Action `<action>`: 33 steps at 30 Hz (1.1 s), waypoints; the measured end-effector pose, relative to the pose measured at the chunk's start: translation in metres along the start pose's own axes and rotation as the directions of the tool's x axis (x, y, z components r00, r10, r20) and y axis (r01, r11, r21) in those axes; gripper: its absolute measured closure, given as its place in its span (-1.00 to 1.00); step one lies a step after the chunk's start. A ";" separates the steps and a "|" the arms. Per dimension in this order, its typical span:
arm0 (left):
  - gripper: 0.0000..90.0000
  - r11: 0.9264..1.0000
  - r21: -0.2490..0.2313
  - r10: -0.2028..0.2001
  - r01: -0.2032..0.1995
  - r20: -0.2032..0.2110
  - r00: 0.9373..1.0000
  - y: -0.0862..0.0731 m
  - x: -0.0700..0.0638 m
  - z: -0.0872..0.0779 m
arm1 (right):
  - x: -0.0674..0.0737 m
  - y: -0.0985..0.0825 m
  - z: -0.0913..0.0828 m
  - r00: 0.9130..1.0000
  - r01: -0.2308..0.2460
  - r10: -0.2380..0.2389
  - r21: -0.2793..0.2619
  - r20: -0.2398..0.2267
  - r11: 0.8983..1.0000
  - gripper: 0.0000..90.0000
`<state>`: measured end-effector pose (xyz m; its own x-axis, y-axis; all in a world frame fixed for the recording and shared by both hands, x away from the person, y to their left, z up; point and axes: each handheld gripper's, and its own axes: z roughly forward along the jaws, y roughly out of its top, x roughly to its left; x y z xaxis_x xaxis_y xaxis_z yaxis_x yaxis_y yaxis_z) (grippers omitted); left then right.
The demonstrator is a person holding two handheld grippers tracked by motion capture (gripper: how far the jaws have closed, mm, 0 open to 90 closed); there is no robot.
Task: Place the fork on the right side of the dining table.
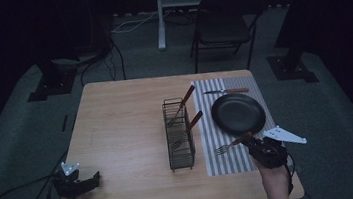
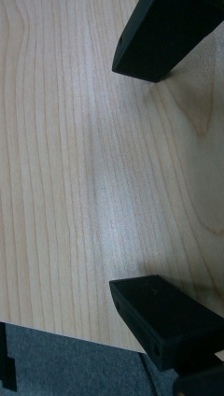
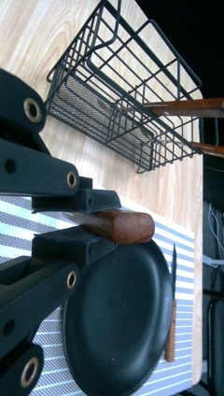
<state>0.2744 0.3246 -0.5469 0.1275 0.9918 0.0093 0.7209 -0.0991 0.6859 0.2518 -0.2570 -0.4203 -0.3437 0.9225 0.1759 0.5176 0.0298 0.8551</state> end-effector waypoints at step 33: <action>-0.99 1.000 0.000 0.000 0.000 0.000 1.000 0.000 0.000 0.000 | -0.043 -0.022 0.002 0.995 -0.098 0.098 0.053 0.013 0.994 0.57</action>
<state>0.2743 0.3245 -0.5469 0.1274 0.9918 0.0091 0.7208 -0.0989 0.6860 0.2572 -0.2965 -0.4474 -0.2815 0.9258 0.2525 0.5900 -0.0406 0.8064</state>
